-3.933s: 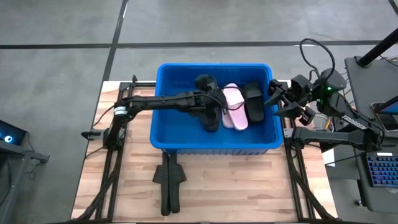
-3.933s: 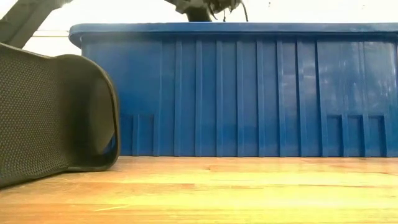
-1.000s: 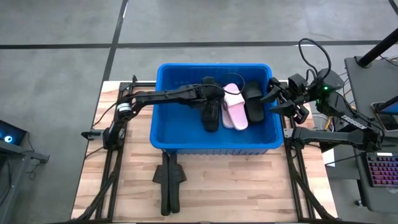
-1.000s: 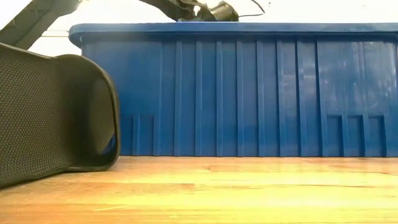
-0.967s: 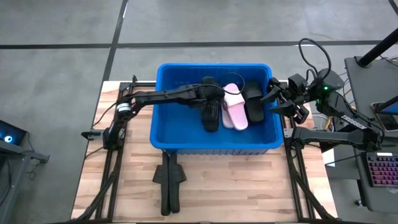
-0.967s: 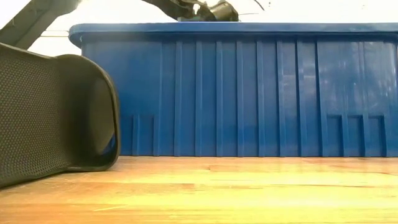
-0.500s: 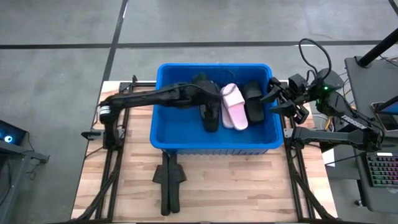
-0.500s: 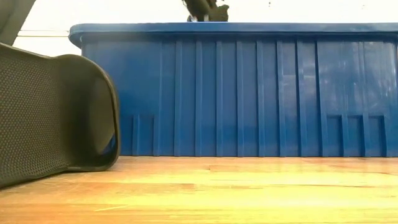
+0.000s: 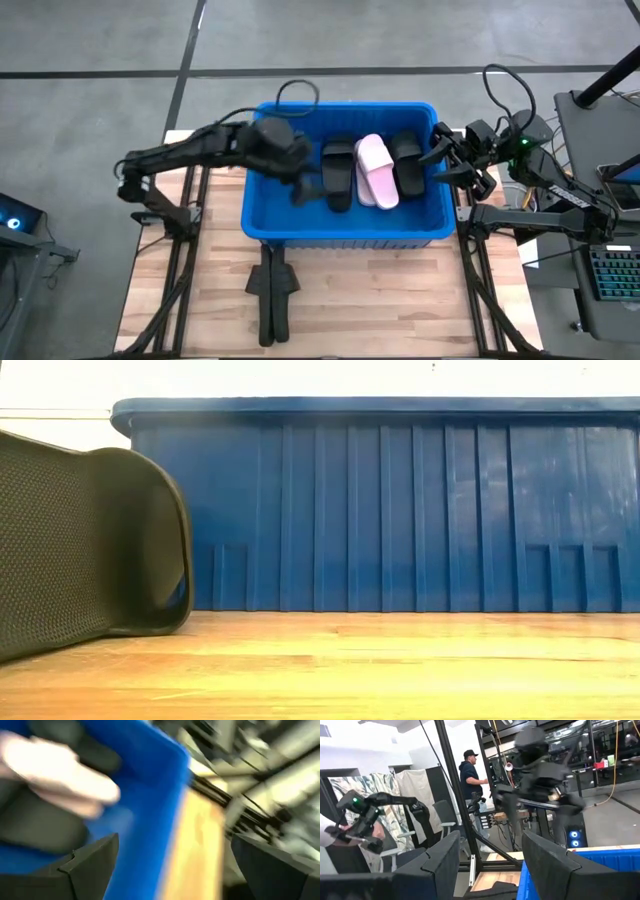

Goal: Pick and place slides into bin
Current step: Put the black slide into the blue bin

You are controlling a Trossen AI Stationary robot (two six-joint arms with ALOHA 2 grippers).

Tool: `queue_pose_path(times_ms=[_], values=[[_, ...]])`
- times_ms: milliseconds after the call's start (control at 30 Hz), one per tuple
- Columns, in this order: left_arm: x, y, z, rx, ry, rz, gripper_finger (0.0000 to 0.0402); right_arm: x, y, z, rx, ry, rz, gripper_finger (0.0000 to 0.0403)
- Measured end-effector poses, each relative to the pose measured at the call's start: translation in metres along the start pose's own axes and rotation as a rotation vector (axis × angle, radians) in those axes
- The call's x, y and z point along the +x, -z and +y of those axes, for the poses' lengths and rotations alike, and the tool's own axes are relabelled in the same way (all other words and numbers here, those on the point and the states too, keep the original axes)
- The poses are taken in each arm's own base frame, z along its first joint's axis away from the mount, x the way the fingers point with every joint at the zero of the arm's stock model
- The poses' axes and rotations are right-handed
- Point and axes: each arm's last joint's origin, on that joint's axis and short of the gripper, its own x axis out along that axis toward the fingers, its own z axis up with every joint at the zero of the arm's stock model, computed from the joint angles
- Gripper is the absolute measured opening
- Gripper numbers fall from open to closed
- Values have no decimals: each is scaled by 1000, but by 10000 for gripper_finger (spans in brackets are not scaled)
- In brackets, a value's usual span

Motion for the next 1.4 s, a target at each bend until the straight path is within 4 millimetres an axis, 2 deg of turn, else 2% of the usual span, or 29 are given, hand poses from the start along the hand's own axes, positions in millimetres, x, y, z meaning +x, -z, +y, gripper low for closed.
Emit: queue_pose_path(times_ms=[67,167,333,467,667,767,867,1000,1167,1300,1400], values=[[-15,12,-13,-16,77,72,370,1,0,-1,-2,0,2,201],[-29,22,-35,-48,155,72,370,3,1,-3,-42,3,7,201],[-39,39,-60,-51,178,66,370,9,3,-11,-24,8,19,201],[-39,54,-76,-26,205,134,370,16,4,-18,49,8,17,201],[-45,92,-82,24,103,384,370,28,-3,-28,208,-3,-62,201],[-55,115,-81,60,-12,534,370,34,-4,-31,183,52,-126,201],[-61,136,-83,105,-129,585,370,39,-8,-29,98,142,-228,201],[-62,163,-90,204,-238,508,370,43,-10,-21,1,174,-279,201],[-64,201,-101,275,-325,364,370,51,-5,-16,28,139,-259,201],[-62,239,-102,255,-389,214,370,62,2,-14,55,105,-227,201],[-52,273,-98,186,-394,210,370,69,7,-14,72,93,-204,201]])
